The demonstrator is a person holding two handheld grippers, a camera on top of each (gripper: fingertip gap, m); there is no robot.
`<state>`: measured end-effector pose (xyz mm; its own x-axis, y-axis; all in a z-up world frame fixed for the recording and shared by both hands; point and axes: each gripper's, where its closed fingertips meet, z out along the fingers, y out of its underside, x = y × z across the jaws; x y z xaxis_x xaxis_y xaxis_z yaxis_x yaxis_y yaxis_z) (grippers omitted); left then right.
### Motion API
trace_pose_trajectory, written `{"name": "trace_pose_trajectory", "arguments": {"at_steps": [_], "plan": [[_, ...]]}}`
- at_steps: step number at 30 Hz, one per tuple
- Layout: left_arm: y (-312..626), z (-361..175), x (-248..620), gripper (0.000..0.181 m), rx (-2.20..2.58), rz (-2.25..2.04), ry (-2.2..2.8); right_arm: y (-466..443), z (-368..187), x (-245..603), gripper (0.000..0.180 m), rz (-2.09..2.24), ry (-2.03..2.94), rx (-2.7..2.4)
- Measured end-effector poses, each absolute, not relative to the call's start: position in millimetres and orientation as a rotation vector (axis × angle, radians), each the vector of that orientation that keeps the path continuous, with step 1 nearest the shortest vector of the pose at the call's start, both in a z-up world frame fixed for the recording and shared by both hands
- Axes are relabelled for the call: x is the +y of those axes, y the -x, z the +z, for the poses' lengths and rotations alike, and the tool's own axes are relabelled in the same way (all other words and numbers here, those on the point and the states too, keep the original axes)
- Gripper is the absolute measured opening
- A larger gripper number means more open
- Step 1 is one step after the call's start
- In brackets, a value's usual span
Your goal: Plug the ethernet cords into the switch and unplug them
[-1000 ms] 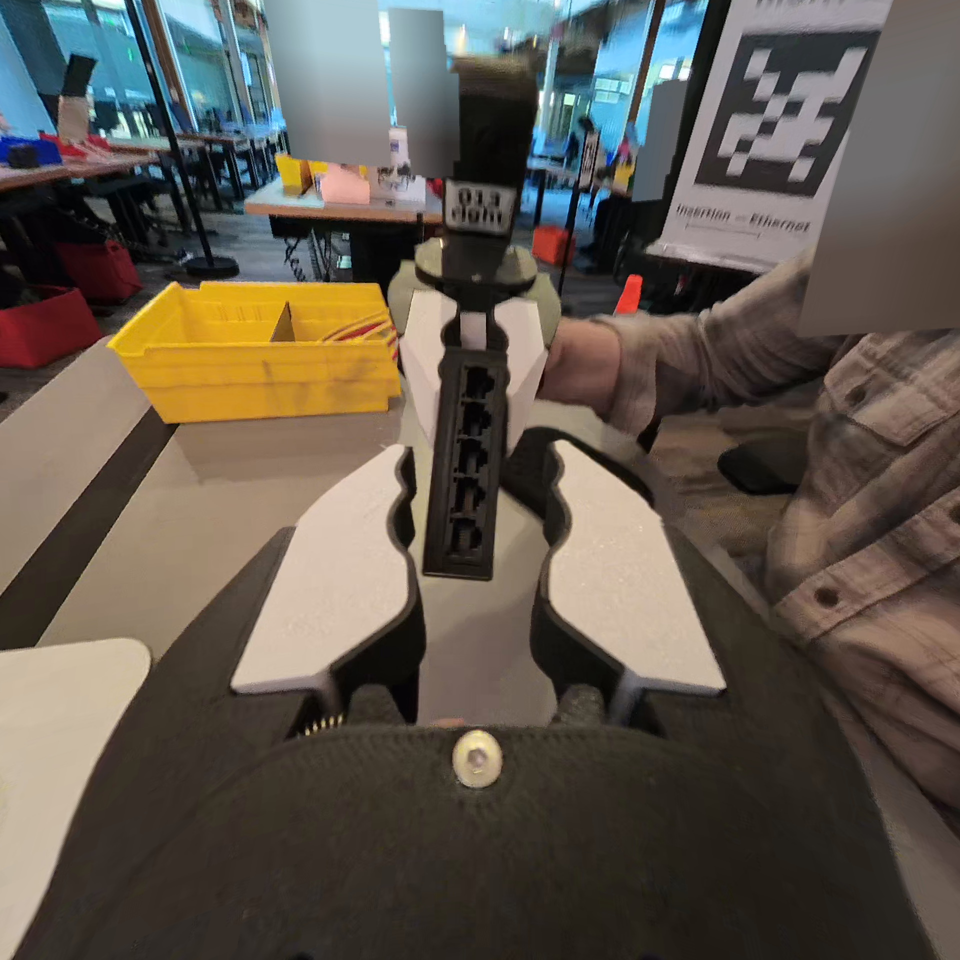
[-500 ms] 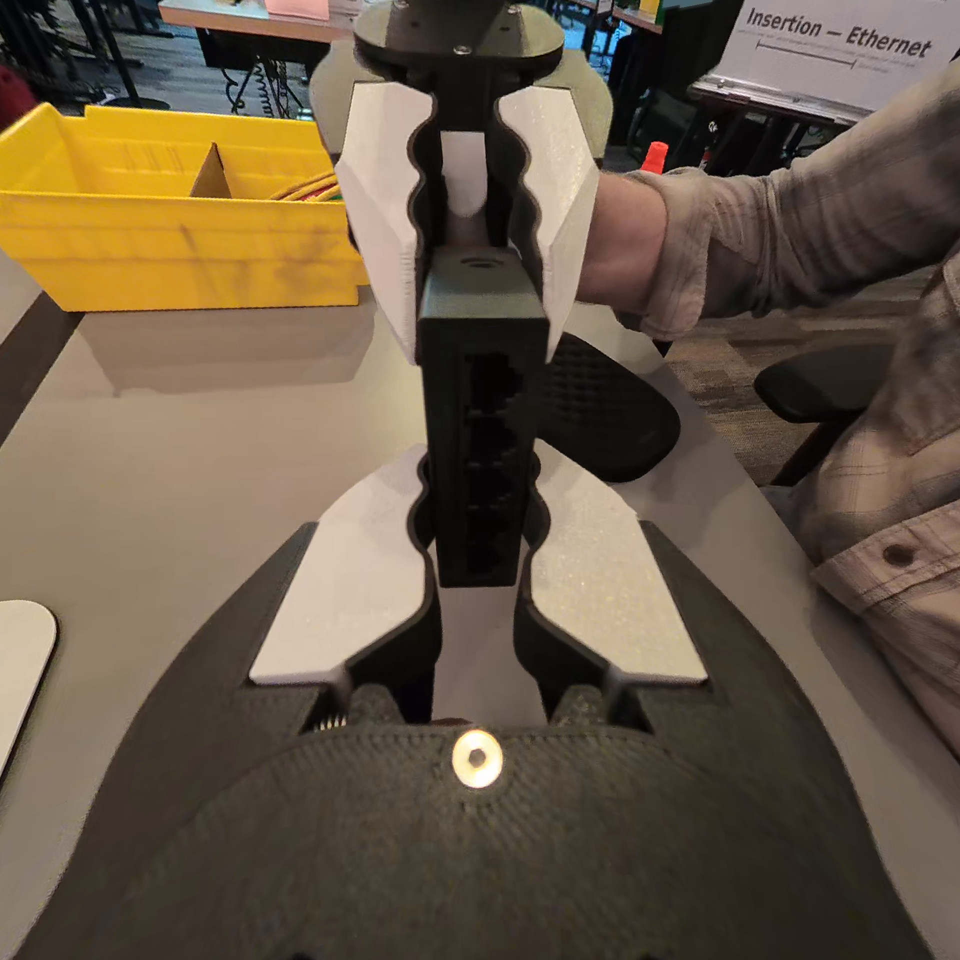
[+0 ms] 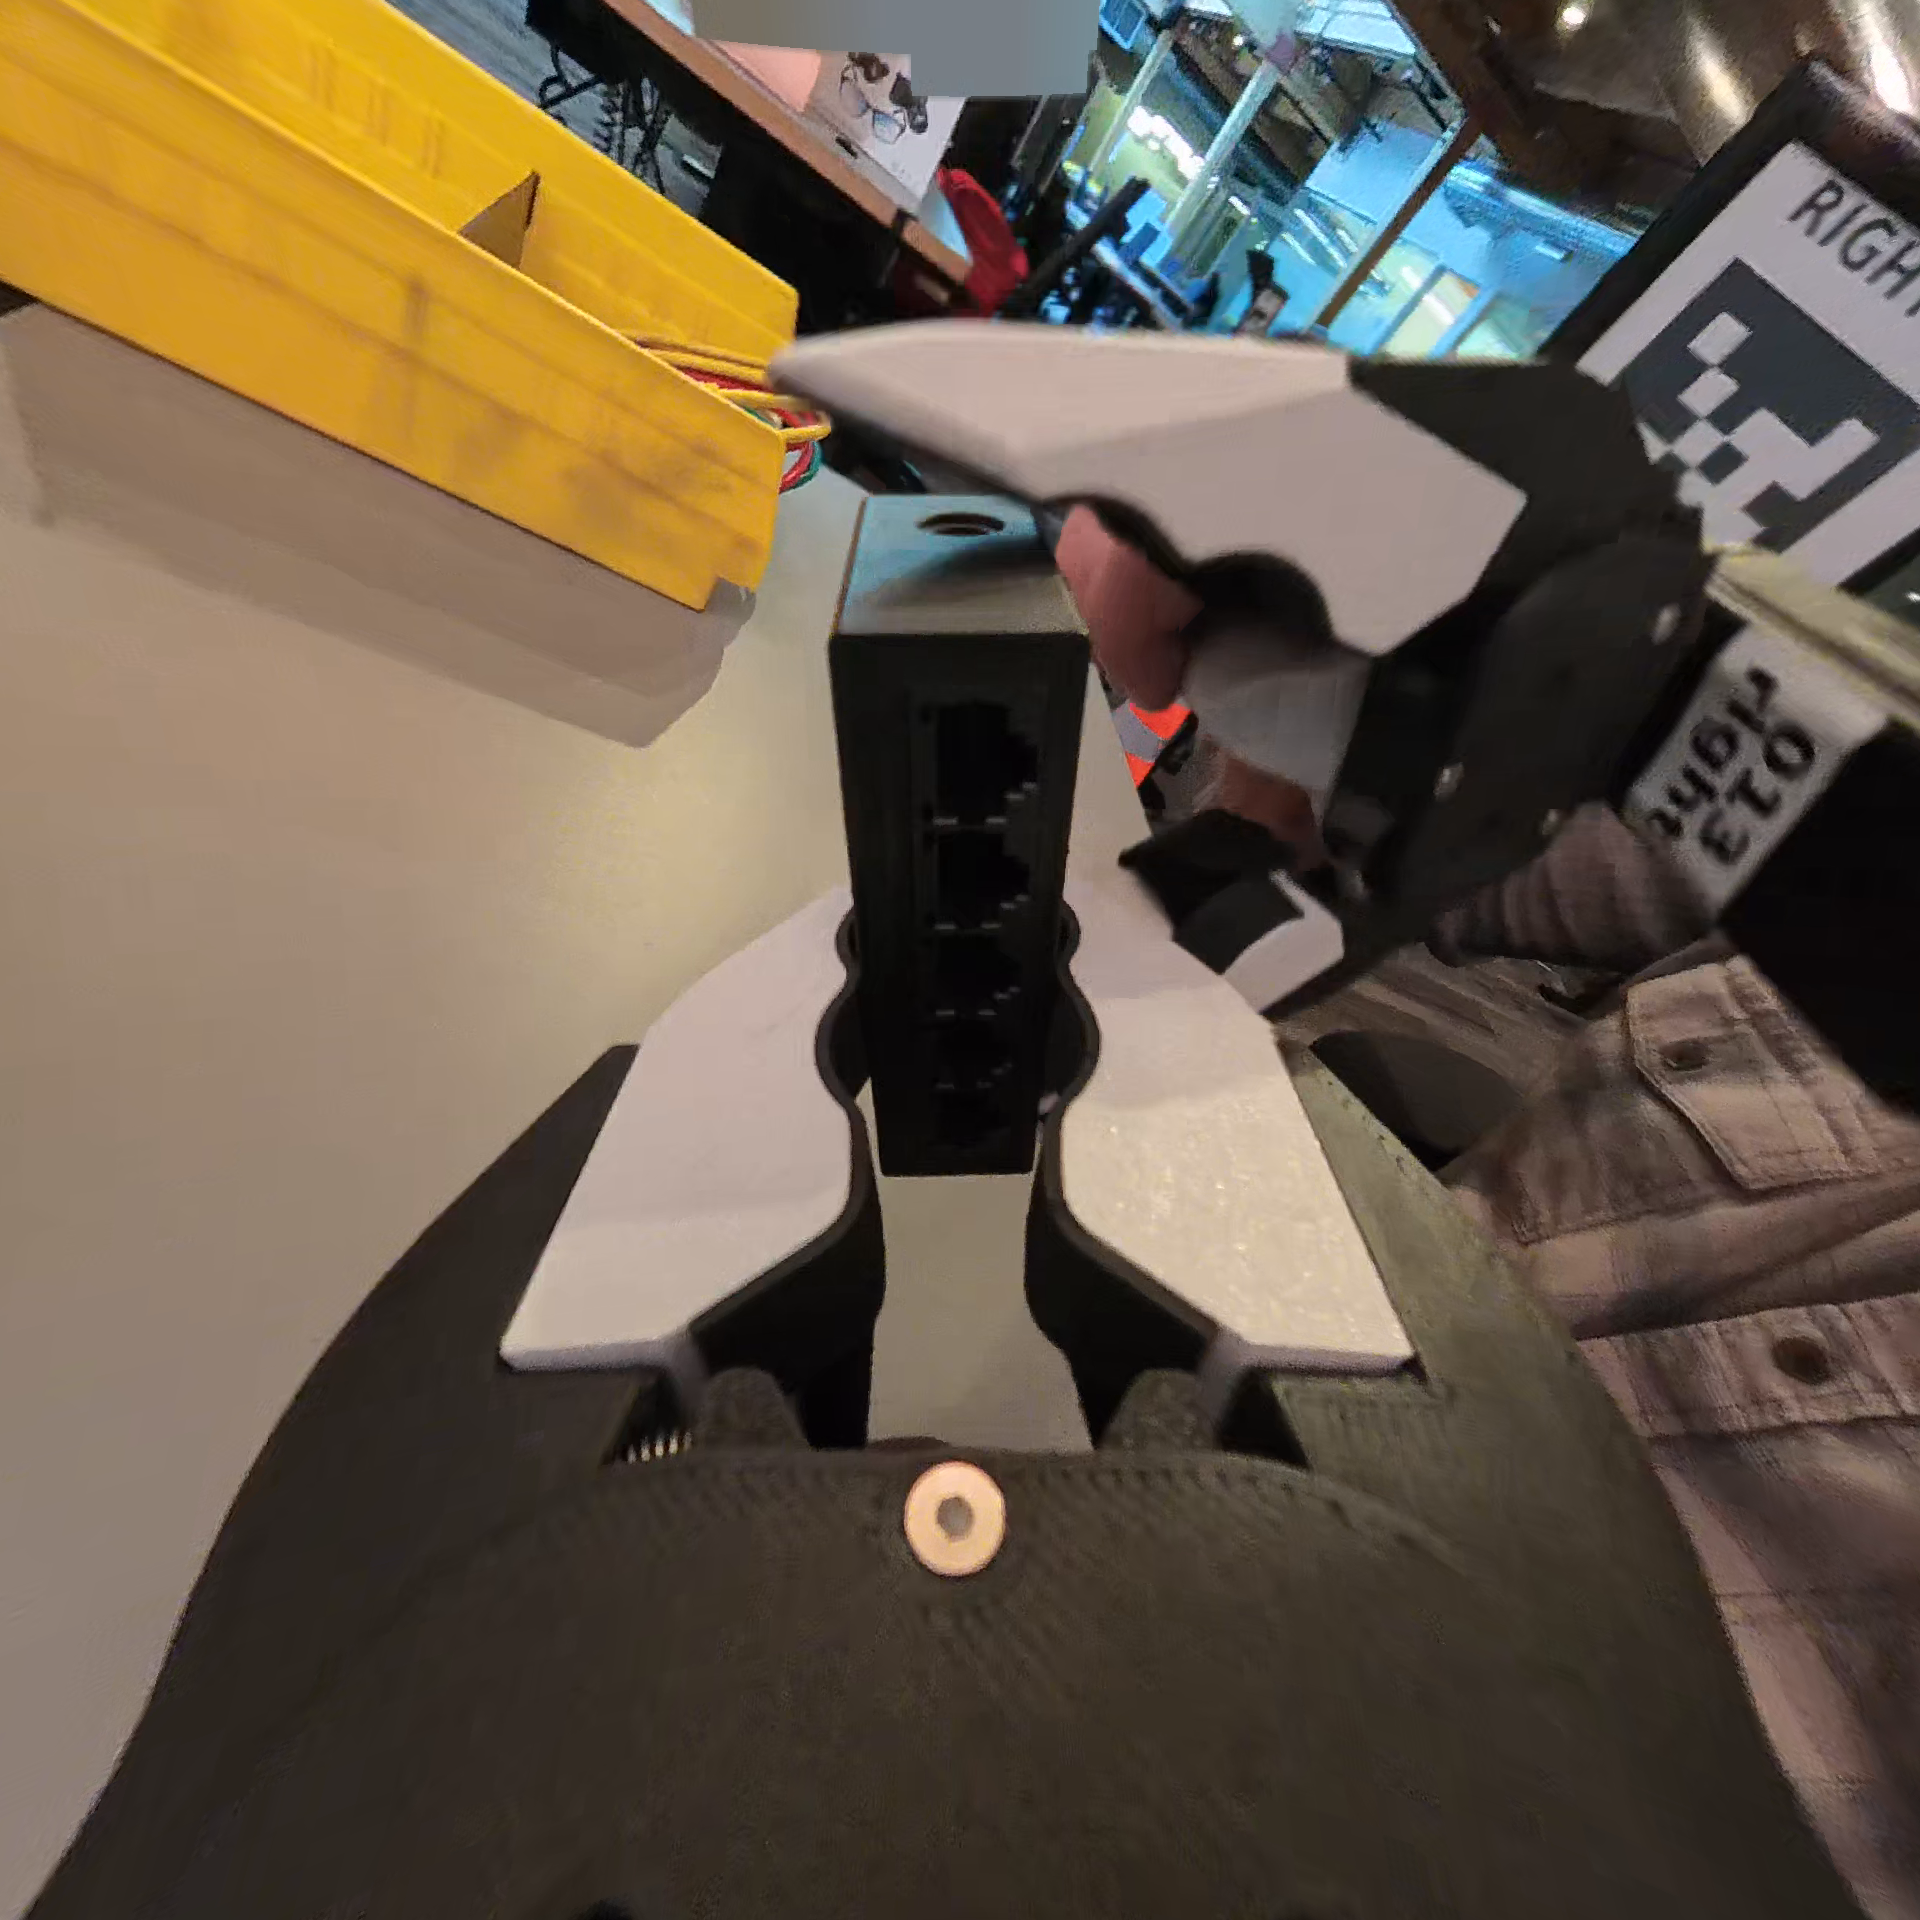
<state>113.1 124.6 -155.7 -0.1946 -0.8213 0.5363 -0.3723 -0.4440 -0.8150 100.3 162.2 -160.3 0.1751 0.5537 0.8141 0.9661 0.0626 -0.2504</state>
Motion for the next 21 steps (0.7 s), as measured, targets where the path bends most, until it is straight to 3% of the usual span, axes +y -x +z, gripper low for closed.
{"name": "trace_pose_trajectory", "arguments": {"at_steps": [4,12,21], "plan": [[-117,-166,122,0.03,1.405,-1.603,1.765,-105,-166,173,0.108,-0.68,1.634,-1.472],[-118,-161,121,0.03,1.382,-1.665,1.727,-104,-163,171,0.105,-0.616,1.644,-1.443],[-113,-125,115,0.06,1.337,-1.771,1.523,-123,-143,165,0.104,-0.614,1.641,-1.382]]}}
